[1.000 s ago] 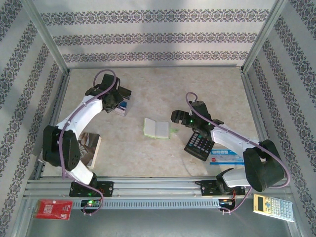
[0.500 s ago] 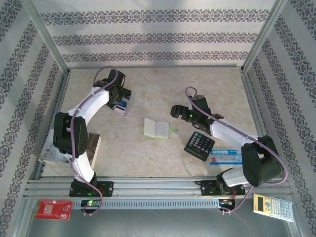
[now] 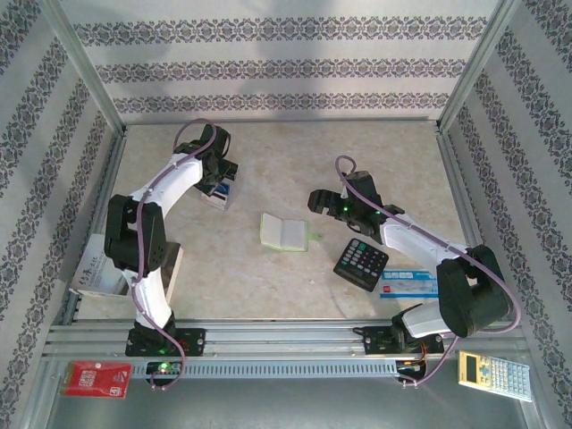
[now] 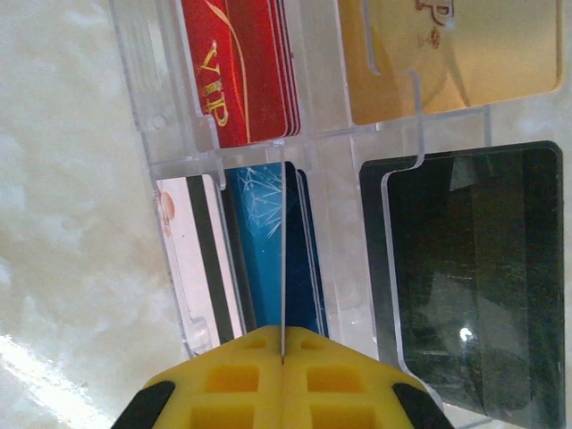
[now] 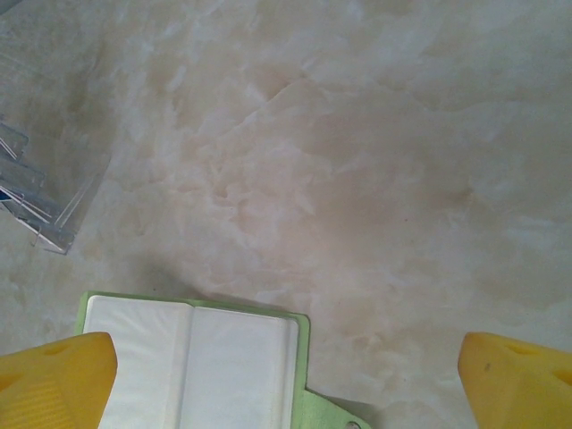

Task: Take the credit cards out of the card holder

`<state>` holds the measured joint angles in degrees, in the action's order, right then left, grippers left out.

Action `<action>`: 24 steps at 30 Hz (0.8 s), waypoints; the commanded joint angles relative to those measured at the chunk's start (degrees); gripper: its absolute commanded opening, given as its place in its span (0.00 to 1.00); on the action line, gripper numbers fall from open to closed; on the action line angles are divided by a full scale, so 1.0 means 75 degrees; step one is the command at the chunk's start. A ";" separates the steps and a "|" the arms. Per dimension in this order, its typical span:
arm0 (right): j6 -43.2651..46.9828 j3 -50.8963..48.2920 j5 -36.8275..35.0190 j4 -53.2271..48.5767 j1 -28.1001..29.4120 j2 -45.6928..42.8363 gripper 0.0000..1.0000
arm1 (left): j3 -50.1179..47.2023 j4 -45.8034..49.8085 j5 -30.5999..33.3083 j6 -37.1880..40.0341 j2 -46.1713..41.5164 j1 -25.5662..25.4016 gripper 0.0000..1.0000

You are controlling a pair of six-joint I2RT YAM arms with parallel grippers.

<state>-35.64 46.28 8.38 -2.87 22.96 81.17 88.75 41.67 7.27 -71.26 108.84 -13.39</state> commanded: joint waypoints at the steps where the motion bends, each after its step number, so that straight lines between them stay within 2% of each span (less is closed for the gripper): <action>1: -0.0041 0.0181 0.0077 -0.0097 -0.0073 -0.0036 0.98 | 0.0292 0.0271 -0.0200 -0.0222 0.0209 0.0051 0.00; 24: -0.0076 0.0063 0.0019 -0.0156 -0.0073 -0.0249 0.98 | 0.0083 0.0002 -0.0559 -0.0708 0.0358 0.0111 0.00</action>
<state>-35.79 46.28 8.40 -3.51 22.96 80.71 89.47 41.78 3.40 -75.09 110.37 -13.37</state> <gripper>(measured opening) 0.980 0.043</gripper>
